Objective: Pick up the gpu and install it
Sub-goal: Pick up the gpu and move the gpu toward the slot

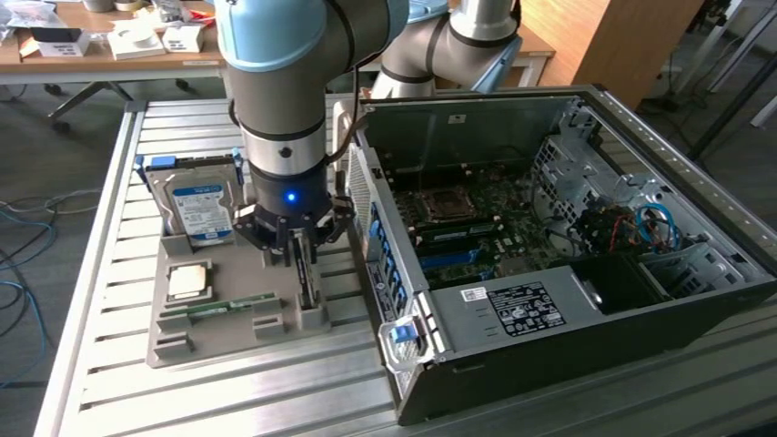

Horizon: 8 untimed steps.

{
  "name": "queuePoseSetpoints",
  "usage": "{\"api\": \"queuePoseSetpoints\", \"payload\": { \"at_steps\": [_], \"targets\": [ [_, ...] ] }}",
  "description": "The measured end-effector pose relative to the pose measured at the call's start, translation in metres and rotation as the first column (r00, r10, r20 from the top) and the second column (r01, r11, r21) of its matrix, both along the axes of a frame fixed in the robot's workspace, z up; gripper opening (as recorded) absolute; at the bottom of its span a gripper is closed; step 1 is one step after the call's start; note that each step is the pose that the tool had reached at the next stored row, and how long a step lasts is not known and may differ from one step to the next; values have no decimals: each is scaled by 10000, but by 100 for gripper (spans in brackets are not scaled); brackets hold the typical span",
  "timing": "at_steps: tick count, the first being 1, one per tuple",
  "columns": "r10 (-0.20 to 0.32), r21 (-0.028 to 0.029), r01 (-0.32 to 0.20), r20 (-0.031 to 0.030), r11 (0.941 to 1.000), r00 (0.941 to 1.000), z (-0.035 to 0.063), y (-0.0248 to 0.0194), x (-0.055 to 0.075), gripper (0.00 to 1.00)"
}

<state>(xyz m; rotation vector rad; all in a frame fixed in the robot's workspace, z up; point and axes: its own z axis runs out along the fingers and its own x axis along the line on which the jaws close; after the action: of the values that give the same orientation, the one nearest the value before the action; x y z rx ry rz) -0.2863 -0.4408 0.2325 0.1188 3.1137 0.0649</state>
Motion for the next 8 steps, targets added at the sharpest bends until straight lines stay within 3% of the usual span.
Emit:
{"api": "queuePoseSetpoints", "payload": {
  "at_steps": [4,6,8],
  "targets": [
    [0,0,0,0,10000,10000,0,0,0,38],
    [1,0,-1,-1,10000,10000,0,0,0,26],
    [0,-1,0,0,10000,10000,0,0,0,26]
  ]
}}
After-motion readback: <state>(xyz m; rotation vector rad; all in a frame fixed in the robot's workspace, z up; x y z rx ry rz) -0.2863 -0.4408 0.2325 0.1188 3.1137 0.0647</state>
